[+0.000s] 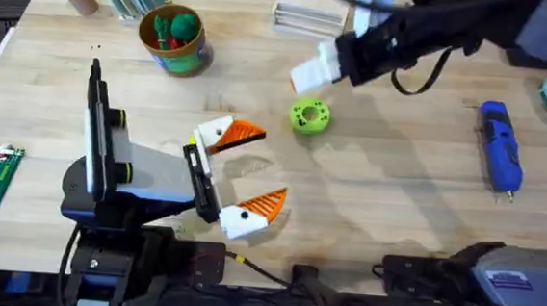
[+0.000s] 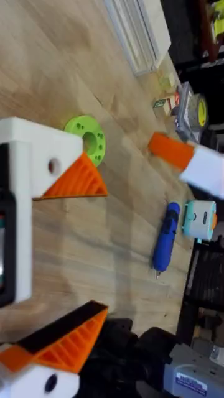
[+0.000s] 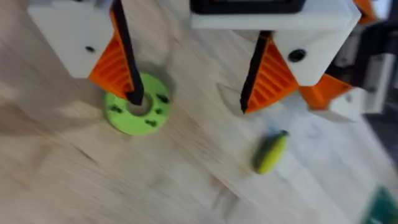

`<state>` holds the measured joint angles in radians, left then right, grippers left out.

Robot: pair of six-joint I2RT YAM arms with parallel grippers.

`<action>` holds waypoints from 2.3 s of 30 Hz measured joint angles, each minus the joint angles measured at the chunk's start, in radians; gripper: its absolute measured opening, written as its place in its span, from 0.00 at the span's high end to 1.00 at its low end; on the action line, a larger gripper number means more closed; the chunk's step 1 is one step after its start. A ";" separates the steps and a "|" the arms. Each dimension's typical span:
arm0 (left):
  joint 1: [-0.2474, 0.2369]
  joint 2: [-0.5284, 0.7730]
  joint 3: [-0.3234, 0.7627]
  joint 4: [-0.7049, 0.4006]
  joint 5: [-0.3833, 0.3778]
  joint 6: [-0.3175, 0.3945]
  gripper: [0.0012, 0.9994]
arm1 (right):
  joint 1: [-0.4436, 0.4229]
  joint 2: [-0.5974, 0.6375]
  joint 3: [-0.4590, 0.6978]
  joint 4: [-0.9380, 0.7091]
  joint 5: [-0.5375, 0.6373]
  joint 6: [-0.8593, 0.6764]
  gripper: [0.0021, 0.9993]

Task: Pick up the gripper from the table and insert it into the empty holder that is missing its gripper. Then pick up a screw, insert it into the mounting hole, and use the screwdriver to tighten it. Finally, clean up the table by picking up the vegetable and placing it into the bucket.

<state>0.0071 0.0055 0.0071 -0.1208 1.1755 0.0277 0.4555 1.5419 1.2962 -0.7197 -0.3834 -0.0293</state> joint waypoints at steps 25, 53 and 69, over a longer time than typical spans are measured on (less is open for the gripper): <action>0.000 0.000 0.000 0.000 0.000 0.000 0.01 | 0.260 0.215 0.001 0.022 0.372 -0.072 0.23; 0.000 0.000 0.000 0.000 0.000 0.000 0.01 | 0.261 0.298 0.001 0.043 0.465 -0.066 0.66; 0.000 0.000 0.000 0.000 0.000 0.002 0.01 | 0.261 0.297 0.016 -0.016 0.489 -0.006 0.72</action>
<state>0.0071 0.0055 0.0071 -0.1211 1.1751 0.0299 0.7170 1.8393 1.3118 -0.7361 0.1055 -0.0351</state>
